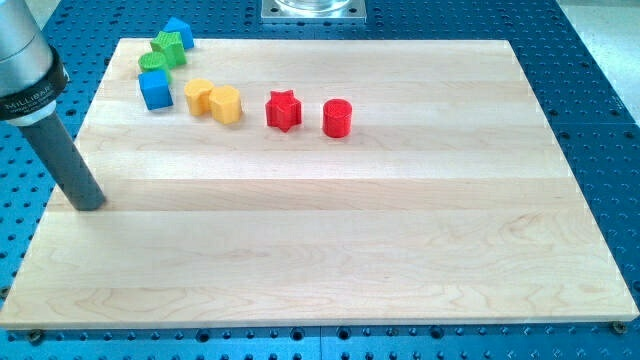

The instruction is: Push the green circle along with blue cube towards the bottom

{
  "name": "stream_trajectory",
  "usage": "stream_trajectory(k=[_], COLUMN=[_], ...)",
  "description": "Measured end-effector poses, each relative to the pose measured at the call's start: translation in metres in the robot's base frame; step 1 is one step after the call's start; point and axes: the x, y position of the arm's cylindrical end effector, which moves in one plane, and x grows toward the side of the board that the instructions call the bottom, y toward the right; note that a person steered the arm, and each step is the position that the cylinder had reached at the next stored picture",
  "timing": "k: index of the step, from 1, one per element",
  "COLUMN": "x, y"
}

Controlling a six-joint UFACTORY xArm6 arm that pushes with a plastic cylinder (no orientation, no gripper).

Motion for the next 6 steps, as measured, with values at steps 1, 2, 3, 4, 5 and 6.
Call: stream_trajectory(k=[1,2,3,4,5,6], x=[0.000,0.000,-0.027,-0.036,-0.050,-0.051], y=[0.000,-0.002,0.000,0.037,0.076,0.098])
